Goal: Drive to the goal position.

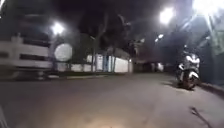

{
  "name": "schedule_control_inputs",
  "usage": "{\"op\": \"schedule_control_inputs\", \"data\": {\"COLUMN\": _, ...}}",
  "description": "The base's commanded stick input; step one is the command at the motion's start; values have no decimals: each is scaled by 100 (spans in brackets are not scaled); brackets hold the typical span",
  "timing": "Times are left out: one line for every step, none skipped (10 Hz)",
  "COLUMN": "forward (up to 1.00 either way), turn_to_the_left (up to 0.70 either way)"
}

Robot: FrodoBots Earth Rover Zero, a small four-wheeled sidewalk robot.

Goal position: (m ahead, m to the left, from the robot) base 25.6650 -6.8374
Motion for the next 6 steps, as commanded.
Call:
{"op": "schedule_control_inputs", "data": {"forward": 70, "turn_to_the_left": 0}}
{"op": "schedule_control_inputs", "data": {"forward": 70, "turn_to_the_left": 0}}
{"op": "schedule_control_inputs", "data": {"forward": 70, "turn_to_the_left": 0}}
{"op": "schedule_control_inputs", "data": {"forward": 70, "turn_to_the_left": 0}}
{"op": "schedule_control_inputs", "data": {"forward": 70, "turn_to_the_left": 0}}
{"op": "schedule_control_inputs", "data": {"forward": 70, "turn_to_the_left": 0}}
